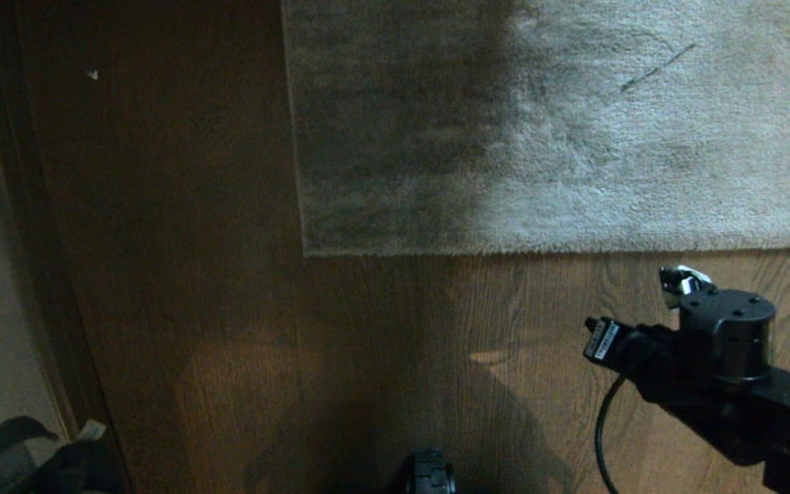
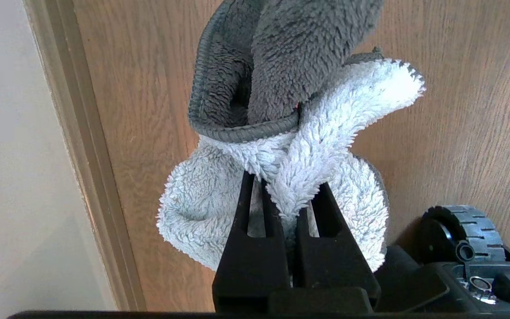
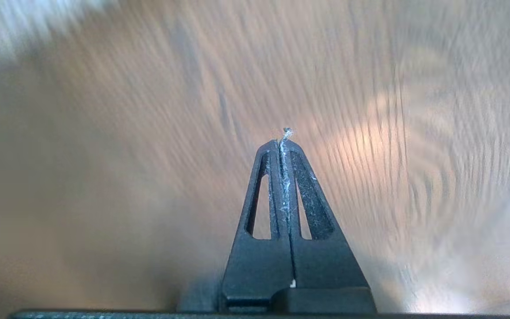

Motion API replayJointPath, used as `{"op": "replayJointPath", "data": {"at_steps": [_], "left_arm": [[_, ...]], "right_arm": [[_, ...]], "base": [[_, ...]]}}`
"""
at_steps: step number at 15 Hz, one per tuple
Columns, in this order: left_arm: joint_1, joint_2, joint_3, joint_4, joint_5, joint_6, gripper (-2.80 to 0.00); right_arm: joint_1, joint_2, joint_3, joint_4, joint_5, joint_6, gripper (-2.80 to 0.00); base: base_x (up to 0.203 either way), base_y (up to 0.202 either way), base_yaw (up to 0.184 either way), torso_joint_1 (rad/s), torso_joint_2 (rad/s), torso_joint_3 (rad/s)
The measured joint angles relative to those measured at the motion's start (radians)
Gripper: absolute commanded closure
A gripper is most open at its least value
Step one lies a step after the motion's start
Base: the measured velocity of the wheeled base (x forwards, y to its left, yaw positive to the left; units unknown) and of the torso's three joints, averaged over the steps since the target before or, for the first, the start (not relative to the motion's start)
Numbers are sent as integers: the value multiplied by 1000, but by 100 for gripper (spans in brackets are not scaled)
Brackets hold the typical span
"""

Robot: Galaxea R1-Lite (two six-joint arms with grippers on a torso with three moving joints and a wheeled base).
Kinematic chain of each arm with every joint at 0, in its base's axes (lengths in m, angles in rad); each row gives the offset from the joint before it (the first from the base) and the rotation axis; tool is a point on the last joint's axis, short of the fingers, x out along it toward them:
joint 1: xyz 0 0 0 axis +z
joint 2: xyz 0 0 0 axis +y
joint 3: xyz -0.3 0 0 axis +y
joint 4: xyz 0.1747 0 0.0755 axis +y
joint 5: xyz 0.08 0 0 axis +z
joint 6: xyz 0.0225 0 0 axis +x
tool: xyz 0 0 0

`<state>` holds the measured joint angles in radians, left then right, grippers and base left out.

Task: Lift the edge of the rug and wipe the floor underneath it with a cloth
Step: Lift up the carpet

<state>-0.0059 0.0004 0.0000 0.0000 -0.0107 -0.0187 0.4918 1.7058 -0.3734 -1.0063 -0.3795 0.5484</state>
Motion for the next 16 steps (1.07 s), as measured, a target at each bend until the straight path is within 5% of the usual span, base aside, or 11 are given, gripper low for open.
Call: {"op": "replayJointPath", "data": {"at_steps": [3,4,16], "left_arm": [[0,0,0,0,0,0,0],[0,0,0,0,0,-1,0],[0,0,0,0,0,0,0]], "right_arm": [[83,36,-29,-81,-112,59,0],[104,44,-33,-105,-117,68,-280],[248,275,-120,-515,-169,163,-280]], "base": [[0,0,0,0,0,0],[0,0,0,0,0,0],[0,0,0,0,0,0]]}}
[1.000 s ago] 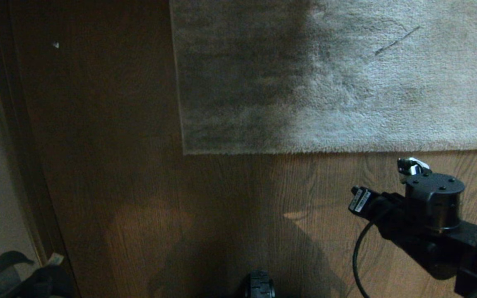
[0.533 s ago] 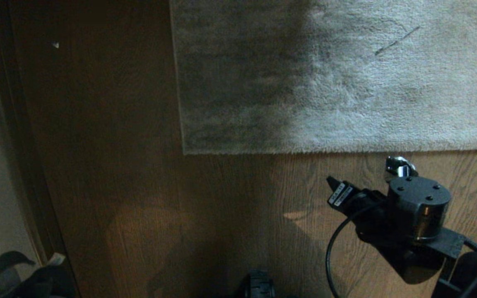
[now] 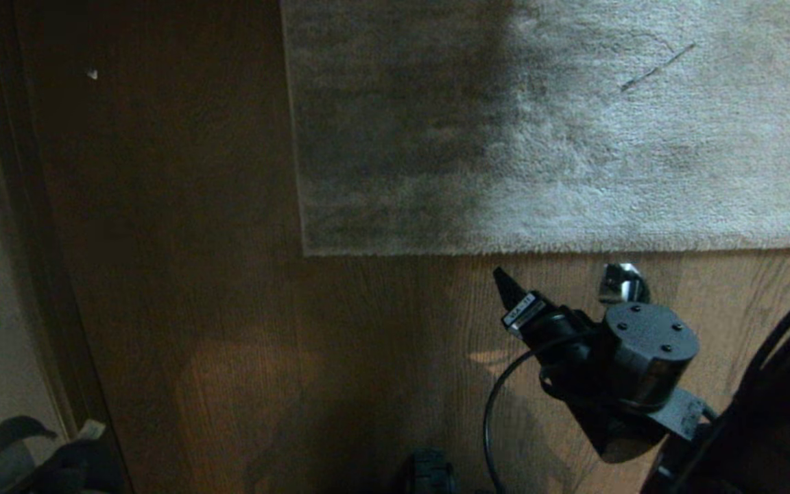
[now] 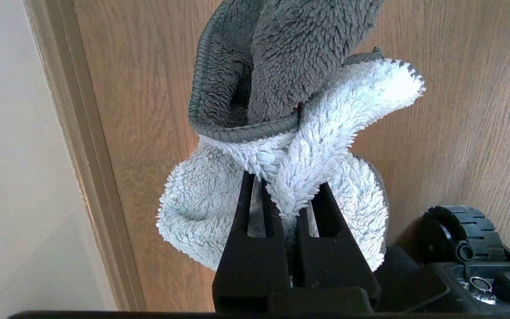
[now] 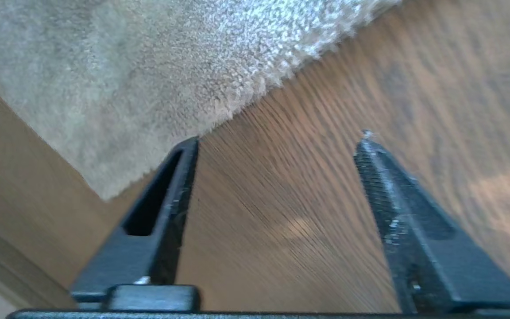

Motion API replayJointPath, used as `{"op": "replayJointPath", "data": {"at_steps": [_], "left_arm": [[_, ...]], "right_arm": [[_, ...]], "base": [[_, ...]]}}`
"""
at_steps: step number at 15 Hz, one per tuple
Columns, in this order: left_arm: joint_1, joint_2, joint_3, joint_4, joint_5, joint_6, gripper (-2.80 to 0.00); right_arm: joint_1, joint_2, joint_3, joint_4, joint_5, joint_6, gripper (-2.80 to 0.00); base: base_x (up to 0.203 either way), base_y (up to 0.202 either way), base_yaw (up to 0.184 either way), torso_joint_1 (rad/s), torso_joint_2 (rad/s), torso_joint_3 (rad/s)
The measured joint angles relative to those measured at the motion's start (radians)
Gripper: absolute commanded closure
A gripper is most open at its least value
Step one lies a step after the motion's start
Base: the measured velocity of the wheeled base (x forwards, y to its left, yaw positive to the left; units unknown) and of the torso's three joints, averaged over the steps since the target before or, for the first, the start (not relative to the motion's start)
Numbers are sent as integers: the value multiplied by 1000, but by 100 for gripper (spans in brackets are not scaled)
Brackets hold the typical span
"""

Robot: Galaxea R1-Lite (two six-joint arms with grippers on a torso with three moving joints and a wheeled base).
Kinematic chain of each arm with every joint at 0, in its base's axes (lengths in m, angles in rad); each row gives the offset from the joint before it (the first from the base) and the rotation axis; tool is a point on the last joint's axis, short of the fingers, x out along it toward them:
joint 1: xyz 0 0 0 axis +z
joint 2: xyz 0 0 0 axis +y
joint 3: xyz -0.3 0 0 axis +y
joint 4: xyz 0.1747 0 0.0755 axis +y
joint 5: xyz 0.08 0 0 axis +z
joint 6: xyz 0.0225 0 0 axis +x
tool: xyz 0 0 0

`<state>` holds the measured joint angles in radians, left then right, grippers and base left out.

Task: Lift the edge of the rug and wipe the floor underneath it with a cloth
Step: Lift up the carpet

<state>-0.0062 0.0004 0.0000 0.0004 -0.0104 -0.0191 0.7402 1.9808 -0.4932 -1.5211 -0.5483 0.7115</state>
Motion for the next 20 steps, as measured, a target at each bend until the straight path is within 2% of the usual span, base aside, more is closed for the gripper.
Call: {"op": "replayJointPath", "data": {"at_steps": [8,14,20], "left_arm": [[0,0,0,0,0,0,0],[0,0,0,0,1,-1,0],[0,0,0,0,1,0,0]], "right_arm": [[6,124,-183,0,-10,-3,-280],[6,200,-339,0,-15,-36,-280],[17,247,-393,-1,-15,-36,-280]], "base": [[0,0,0,0,0,0],[0,0,0,0,0,0],[0,0,0,0,0,0]]}}
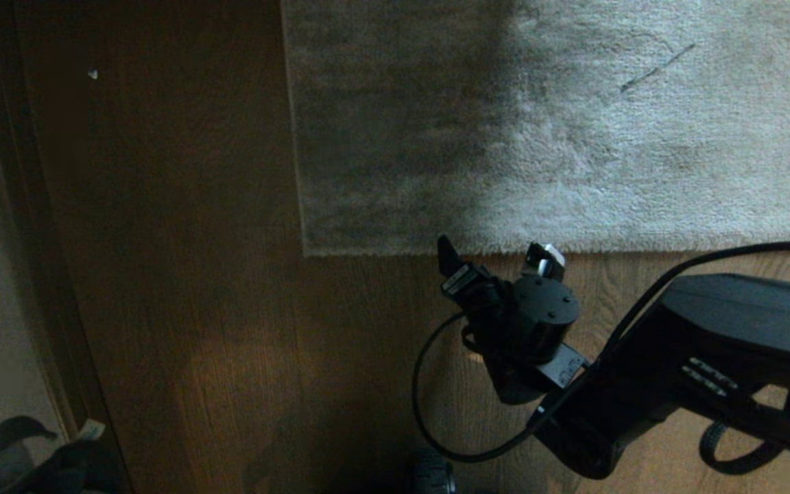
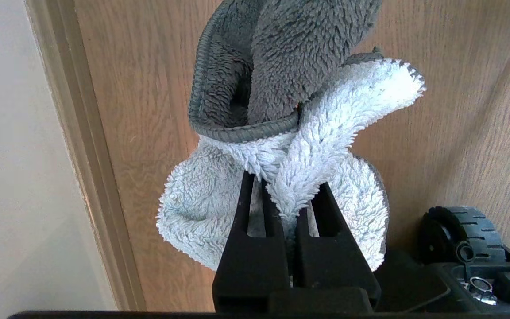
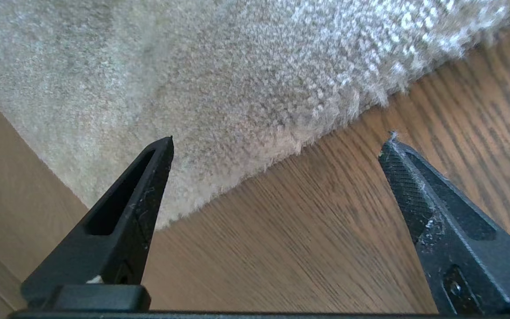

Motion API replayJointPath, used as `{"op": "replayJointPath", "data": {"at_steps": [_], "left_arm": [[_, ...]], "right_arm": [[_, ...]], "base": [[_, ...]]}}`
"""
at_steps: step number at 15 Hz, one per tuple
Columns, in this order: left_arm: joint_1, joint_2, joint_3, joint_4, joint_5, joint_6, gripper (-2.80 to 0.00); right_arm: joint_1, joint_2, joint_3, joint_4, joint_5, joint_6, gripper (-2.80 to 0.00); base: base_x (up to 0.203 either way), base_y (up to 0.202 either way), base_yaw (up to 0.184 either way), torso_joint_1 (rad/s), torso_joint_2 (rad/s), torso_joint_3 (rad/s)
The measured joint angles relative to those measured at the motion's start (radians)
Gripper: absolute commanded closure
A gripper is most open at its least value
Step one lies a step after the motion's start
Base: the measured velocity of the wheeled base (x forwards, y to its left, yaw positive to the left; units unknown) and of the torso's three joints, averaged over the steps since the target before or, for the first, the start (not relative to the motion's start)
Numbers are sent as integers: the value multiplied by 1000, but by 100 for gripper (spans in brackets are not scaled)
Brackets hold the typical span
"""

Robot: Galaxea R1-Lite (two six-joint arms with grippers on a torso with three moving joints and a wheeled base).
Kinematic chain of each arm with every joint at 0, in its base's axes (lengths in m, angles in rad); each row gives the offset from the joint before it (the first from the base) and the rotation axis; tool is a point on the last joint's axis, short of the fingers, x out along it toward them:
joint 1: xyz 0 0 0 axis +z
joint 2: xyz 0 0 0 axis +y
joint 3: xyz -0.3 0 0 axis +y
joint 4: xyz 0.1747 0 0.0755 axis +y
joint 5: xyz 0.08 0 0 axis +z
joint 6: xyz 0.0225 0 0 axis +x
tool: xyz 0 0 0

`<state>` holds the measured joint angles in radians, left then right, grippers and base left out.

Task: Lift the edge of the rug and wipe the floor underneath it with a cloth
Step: Lift up the carpet

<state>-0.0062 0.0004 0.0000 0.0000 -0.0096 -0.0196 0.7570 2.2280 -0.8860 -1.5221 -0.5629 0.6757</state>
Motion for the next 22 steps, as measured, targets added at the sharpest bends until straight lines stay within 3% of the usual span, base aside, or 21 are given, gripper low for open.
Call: {"op": "replayJointPath", "data": {"at_steps": [10,22], "left_arm": [[0,0,0,0,0,0,0],[0,0,0,0,-1,0,0]], "right_arm": [[-1,60,-78,0,-11,-11,-280],[-33,93,-223,-1,-5,-101,-280]], "base": [[0,0,0,0,0,0],[0,0,0,0,0,0]]}}
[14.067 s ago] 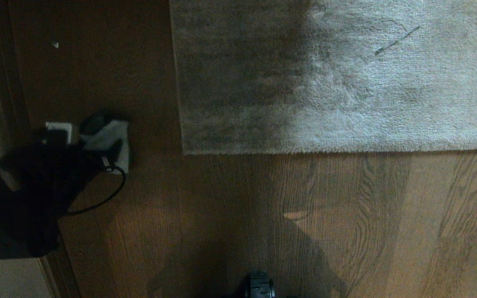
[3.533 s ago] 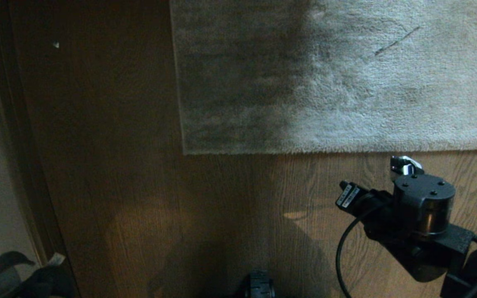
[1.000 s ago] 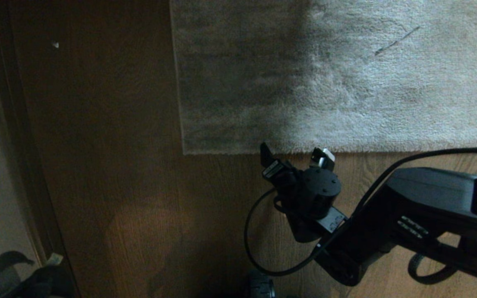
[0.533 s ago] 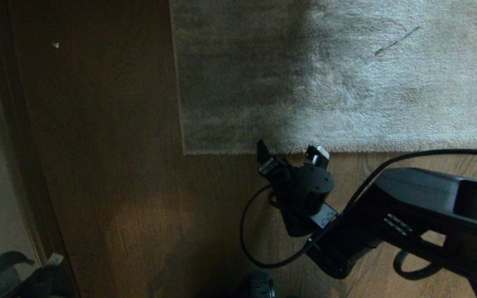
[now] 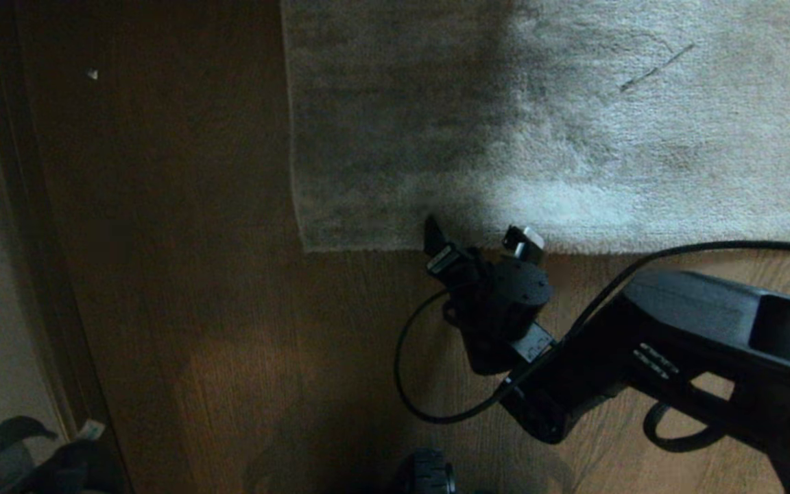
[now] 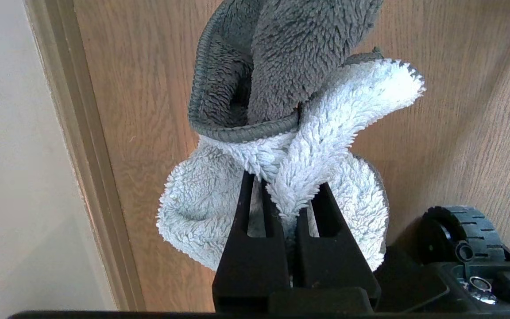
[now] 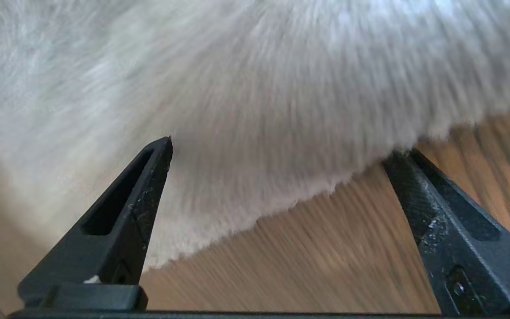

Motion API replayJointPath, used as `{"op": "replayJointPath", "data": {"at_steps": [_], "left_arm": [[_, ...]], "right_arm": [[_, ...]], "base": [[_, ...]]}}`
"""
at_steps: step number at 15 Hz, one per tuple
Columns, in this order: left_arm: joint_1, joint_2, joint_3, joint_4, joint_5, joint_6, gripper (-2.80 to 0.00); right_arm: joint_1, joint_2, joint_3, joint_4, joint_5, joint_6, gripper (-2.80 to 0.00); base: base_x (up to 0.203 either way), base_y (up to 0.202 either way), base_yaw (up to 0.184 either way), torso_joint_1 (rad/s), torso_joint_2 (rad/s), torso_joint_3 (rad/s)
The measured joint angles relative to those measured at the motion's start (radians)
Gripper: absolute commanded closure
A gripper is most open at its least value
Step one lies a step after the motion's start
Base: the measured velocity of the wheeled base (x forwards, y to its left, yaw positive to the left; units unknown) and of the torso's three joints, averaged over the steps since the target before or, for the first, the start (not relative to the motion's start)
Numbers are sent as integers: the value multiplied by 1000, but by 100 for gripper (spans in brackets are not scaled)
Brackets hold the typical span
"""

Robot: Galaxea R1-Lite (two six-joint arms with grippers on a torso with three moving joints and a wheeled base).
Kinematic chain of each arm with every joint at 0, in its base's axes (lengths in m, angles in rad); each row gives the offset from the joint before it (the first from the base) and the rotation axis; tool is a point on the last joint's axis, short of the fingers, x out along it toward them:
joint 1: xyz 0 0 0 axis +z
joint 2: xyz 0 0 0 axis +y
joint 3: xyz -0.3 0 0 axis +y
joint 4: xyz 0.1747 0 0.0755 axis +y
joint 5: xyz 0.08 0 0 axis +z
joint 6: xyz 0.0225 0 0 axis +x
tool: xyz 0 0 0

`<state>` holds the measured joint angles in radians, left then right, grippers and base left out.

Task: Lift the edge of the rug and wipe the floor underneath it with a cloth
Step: Lift up the carpet

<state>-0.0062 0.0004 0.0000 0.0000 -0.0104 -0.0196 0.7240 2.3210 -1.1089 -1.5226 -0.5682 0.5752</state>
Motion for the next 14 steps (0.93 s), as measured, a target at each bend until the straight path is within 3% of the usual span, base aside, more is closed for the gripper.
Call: {"op": "replayJointPath", "data": {"at_steps": [8,14], "left_arm": [[0,0,0,0,1,0,0],[0,0,0,0,0,0,0]], "right_arm": [[-10,-63,-46,2,17,-81,-280],[-2,-154,59,8,29,-103,-280]], "base": [[0,0,0,0,0,0],[0,0,0,0,0,0]]}}
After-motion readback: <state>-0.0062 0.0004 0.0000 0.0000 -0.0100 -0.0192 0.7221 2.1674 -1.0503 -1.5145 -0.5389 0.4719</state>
